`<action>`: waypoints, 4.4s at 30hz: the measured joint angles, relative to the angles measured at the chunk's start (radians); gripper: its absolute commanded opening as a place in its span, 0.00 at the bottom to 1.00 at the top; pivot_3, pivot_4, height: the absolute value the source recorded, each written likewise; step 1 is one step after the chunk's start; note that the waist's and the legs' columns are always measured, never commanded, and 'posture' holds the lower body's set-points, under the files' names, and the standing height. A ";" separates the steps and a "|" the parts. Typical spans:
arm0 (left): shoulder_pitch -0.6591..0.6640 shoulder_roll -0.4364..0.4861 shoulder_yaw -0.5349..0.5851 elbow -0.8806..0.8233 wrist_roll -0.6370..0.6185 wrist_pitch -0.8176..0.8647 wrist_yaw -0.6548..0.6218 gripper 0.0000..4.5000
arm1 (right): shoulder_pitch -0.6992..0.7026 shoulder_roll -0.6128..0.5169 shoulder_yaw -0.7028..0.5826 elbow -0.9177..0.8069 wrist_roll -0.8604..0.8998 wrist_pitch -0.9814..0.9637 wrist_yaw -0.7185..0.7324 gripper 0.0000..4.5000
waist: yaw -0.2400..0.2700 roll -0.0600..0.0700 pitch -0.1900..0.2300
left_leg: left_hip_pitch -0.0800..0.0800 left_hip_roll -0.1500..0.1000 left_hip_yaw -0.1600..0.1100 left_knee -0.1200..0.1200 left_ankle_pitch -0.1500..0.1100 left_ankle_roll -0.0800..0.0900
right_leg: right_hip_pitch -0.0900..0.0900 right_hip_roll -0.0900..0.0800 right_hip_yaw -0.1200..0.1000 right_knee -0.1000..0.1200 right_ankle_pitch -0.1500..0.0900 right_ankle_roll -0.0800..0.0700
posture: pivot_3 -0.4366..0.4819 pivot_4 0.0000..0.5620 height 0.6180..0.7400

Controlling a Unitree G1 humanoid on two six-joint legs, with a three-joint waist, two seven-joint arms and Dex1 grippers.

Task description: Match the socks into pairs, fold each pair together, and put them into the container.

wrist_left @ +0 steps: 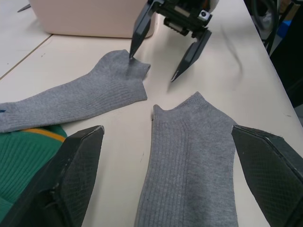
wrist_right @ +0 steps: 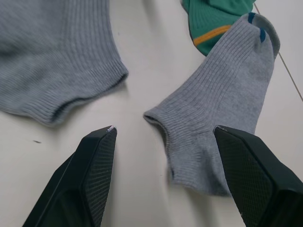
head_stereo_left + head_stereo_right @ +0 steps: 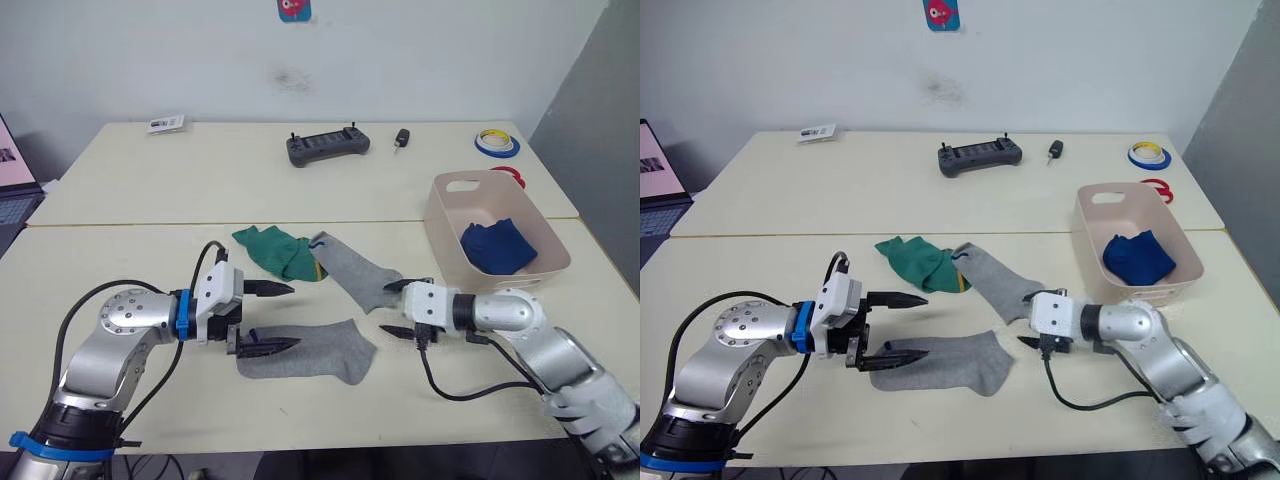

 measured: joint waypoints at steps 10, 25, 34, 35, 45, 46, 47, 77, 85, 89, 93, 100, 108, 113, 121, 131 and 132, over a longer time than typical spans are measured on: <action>0.010 -0.001 -0.001 -0.023 -0.010 0.000 0.006 1.00 | -0.078 0.070 0.049 0.145 -0.137 -0.095 -0.027 0.57 | 0.002 0.000 0.000 | 0.000 0.000 0.000 0.000 0.000 0.000 | 0.001 -0.001 0.000 0.000 0.000 0.000 | 0.48 0.27 1.00; -0.053 -0.029 0.001 0.112 0.028 -0.079 0.086 1.00 | -0.022 0.045 0.022 0.108 -0.116 -0.157 0.037 0.00 | 0.003 0.000 0.000 | 0.000 0.000 0.000 0.001 0.000 0.000 | 0.000 -0.001 -0.001 0.000 0.000 0.000 | 0.48 0.27 1.00; -0.102 -0.065 0.001 0.227 0.067 -0.175 0.091 1.00 | 0.000 0.038 -0.081 -0.028 0.036 -0.017 0.096 0.00 | 0.003 0.000 0.000 | 0.000 0.000 0.000 0.001 0.000 0.000 | 0.001 -0.001 -0.001 0.001 0.000 0.000 | 0.48 0.27 1.00; -0.107 -0.070 0.001 0.248 0.069 -0.185 0.092 1.00 | -0.015 0.046 -0.095 -0.054 0.070 0.039 0.103 0.00 | 0.003 0.000 0.000 | 0.000 0.000 0.000 0.001 0.000 0.000 | 0.000 -0.001 -0.001 0.001 0.000 0.000 | 0.48 0.27 1.00; -0.239 -0.149 -0.039 0.474 0.164 -0.345 0.096 1.00 | -0.106 0.022 -0.129 -0.159 0.196 0.217 0.161 0.00 | 0.010 0.000 0.000 | 0.000 -0.002 -0.001 0.002 0.000 0.000 | 0.001 -0.003 -0.002 0.000 0.000 0.000 | 0.48 0.27 1.00; -0.265 -0.161 -0.055 0.517 0.179 -0.377 0.083 1.00 | -0.105 0.012 -0.129 -0.161 0.197 0.217 0.165 0.00 | 0.012 0.000 0.000 | 0.000 -0.002 0.000 0.002 0.000 0.000 | 0.001 -0.003 -0.003 0.000 0.000 0.000 | 0.48 0.27 1.00; -0.291 -0.170 -0.073 0.565 0.197 -0.410 0.070 1.00 | -0.103 0.002 -0.129 -0.162 0.196 0.216 0.169 0.00 | 0.013 0.000 0.000 | 0.000 -0.002 0.000 0.002 0.000 0.000 | 0.001 -0.003 -0.002 0.000 0.000 0.000 | 0.48 0.27 1.00; -0.778 -0.272 -0.240 1.246 0.445 -1.039 -0.215 1.00 | 0.012 -0.167 -0.136 -0.241 0.170 0.172 0.230 0.00 | 0.003 -0.001 0.000 | -0.001 -0.003 0.000 0.003 0.002 -0.003 | 0.001 0.001 -0.003 0.001 0.000 0.000 | 0.48 0.27 1.00; -0.787 -0.313 -0.283 1.335 0.558 -1.176 -0.111 0.96 | 0.011 -0.167 -0.135 -0.242 0.176 0.181 0.229 0.00 | 0.004 -0.001 0.000 | -0.001 -0.003 -0.001 0.003 0.002 -0.003 | 0.001 0.001 -0.003 0.001 0.000 0.000 | 0.48 0.27 1.00; -0.814 -0.334 -0.292 1.366 0.603 -1.219 -0.038 0.73 | 0.011 -0.166 -0.135 -0.242 0.178 0.185 0.229 0.00 | 0.004 -0.002 0.000 | -0.001 -0.003 0.000 0.003 0.002 -0.003 | 0.001 0.001 -0.003 0.001 0.000 0.000 | 0.48 0.27 1.00; -0.820 -0.337 -0.307 1.384 0.631 -1.251 -0.003 0.46 | 0.011 -0.166 -0.135 -0.242 0.179 0.190 0.229 0.00 | 0.003 -0.002 0.000 | -0.001 -0.003 0.000 0.003 0.002 -0.004 | 0.000 0.001 -0.003 0.001 0.000 0.000 | 0.48 0.27 1.00; -0.822 -0.334 -0.314 1.394 0.649 -1.278 -0.006 0.00 | 0.011 -0.166 -0.136 -0.242 0.180 0.190 0.227 0.00 | 0.004 -0.002 0.000 | -0.001 -0.003 0.000 0.003 0.003 -0.004 | 0.001 0.001 -0.003 0.001 0.000 0.000 | 0.48 0.27 1.00; -0.819 -0.274 -0.260 1.274 0.450 -1.128 -0.243 0.00 | 0.009 -0.153 -0.176 -0.242 0.204 0.197 0.202 0.00 | 0.002 -0.001 0.000 | 0.000 -0.003 0.000 0.003 0.003 -0.004 | 0.001 0.001 -0.003 0.001 0.000 0.000 | 0.48 0.27 1.00; -0.699 -0.045 -0.291 0.851 0.211 -0.645 -0.327 0.00 | 0.001 -0.089 -0.234 -0.297 0.331 0.334 0.159 0.00 | -0.012 -0.001 0.000 | 0.000 0.003 -0.001 0.002 0.003 -0.005 | 0.000 0.002 -0.001 0.002 0.000 0.000 | 0.48 0.27 1.00; -0.436 0.342 -0.298 0.286 -0.132 0.021 -0.328 0.00 | 0.029 0.000 -0.287 -0.482 0.613 0.624 0.052 0.00 | -0.002 -0.001 0.000 | 0.000 0.004 -0.003 0.002 0.001 -0.002 | 0.002 0.002 0.000 0.001 0.000 0.000 | 0.48 0.27 1.00; -0.164 0.589 -0.264 0.022 -0.335 0.278 -0.327 0.00 | 0.132 -0.004 -0.277 -0.601 0.851 0.867 -0.085 0.00 | 0.004 -0.002 0.001 | 0.001 0.002 -0.002 0.002 0.000 0.000 | 0.002 0.002 0.000 0.001 0.000 0.000 | 0.48 0.27 1.00; -0.145 0.587 -0.271 0.017 -0.328 0.278 -0.327 0.00 | 0.135 -0.003 -0.266 -0.597 0.859 0.885 -0.103 0.00 | 0.004 -0.002 0.001 | 0.000 0.002 -0.002 0.002 0.000 0.000 | 0.001 0.003 0.000 0.001 0.000 0.000 | 0.48 0.27 1.00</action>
